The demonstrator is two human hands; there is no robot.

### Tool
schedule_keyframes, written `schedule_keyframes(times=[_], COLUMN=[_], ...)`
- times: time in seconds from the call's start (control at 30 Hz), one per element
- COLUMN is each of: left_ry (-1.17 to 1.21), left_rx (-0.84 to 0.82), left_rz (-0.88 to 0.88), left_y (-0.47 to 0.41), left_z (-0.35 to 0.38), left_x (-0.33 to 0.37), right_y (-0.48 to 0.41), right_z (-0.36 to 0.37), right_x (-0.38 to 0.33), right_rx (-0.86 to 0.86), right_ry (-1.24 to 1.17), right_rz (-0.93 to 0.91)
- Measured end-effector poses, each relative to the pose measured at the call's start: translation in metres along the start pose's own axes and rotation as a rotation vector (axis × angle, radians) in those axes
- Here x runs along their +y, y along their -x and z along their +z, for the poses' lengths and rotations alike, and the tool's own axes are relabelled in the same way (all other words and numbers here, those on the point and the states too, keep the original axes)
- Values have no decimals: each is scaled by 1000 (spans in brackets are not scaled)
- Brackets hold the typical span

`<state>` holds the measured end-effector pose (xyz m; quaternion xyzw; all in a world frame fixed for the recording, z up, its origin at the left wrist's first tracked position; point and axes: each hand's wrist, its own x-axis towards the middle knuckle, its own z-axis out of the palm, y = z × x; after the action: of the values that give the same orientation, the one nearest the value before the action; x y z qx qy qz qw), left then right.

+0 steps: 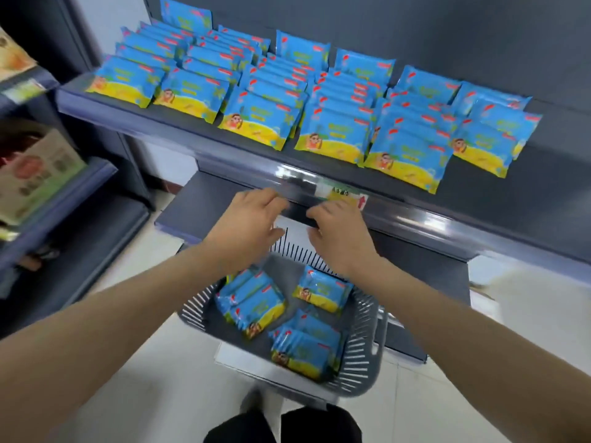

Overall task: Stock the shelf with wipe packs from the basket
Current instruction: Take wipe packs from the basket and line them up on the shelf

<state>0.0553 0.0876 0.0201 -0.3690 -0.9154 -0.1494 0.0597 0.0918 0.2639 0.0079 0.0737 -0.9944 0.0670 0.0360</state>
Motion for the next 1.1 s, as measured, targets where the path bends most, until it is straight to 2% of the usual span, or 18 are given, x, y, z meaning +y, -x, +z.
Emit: schedule_keyframes(times=[0.2,0.37,0.77,0.97,1.1], left_ry=[-23,-41,-153,-238,-278], left_rx=[-273,-375,-803,-771,-773], left_rz=[-34,-115,-369,-376,-343], left_y=[32,39,57,49,50], left_z=[80,127,212,230,237], left_x=[-41,-53,-50,-40,-32], right_y=[13,25,45,41,37], right_z=[90,144,214,205,184], right_x=[16,35,42,48,46], right_rx=[-352,-537,-602,-602,-638], right_ry=[144,120,12,-75,-54], right_rz=[171,352,616,699,563])
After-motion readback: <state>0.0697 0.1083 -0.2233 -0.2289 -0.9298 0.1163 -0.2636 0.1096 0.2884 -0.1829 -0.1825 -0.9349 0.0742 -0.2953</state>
